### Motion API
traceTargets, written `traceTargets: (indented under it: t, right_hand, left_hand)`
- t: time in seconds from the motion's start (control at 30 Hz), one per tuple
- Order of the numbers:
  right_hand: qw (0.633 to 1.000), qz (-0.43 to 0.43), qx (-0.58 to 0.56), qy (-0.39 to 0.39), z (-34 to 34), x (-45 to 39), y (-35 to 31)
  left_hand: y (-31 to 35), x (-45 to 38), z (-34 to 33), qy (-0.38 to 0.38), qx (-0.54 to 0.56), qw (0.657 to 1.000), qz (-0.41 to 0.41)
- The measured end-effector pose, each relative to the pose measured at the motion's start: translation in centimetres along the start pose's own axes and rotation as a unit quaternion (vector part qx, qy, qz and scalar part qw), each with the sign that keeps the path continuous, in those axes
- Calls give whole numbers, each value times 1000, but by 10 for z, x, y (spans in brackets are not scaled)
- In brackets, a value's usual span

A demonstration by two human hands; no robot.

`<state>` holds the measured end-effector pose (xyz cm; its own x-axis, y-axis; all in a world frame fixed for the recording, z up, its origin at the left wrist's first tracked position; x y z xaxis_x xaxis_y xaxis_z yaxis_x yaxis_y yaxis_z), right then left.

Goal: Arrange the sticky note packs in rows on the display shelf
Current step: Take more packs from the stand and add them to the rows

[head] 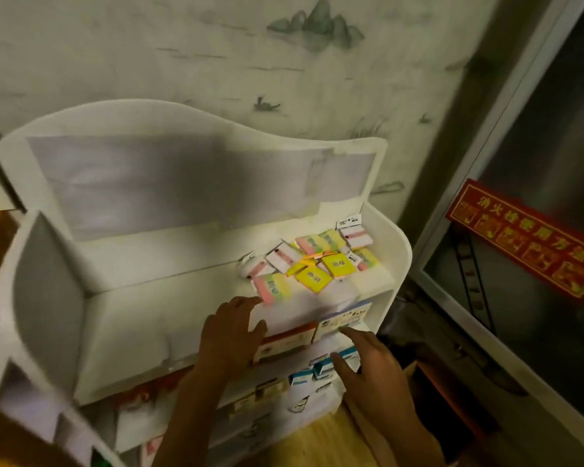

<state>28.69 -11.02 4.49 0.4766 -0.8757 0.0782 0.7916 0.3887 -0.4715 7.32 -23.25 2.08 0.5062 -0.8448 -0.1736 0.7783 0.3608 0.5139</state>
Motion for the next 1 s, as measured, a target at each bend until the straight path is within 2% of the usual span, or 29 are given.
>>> traceTargets:
  t: [0.2, 0.43, 0.57, 0.77, 1.0]
  right_hand:
    - [1000, 0, -23, -20, 3, -95, 1]
    - [995, -3, -80, -62, 0, -166, 6]
    - [992, 3, -71, -100, -5, -208, 5]
    - [990, 27, -62, -128, -6, -266, -2]
    - [991, 25, -62, -113, -10, -319, -2]
  left_hand:
    - [-9, -80, -22, 15, -20, 999, 29]
    - [-16, -133, -29, 17, -44, 997, 66]
    - [-21, -169, -46, 0, -50, 996, 68]
    - [-33, -215, -70, -21, -48, 992, 116]
    - [-54, -241, -95, -83, -59, 978, 181]
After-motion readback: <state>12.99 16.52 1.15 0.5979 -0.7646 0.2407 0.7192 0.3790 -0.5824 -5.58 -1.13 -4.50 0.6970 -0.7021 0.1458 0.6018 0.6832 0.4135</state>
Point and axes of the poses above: each hand's wrist, its own x-axis away from the middle knuckle, its own z-axis out of the back of the hand, y = z × x, the point moved 3 cm from there along -x, towards the middle knuckle, and after that the axes turned 15 degrees about -z, right-handed, at the moved point
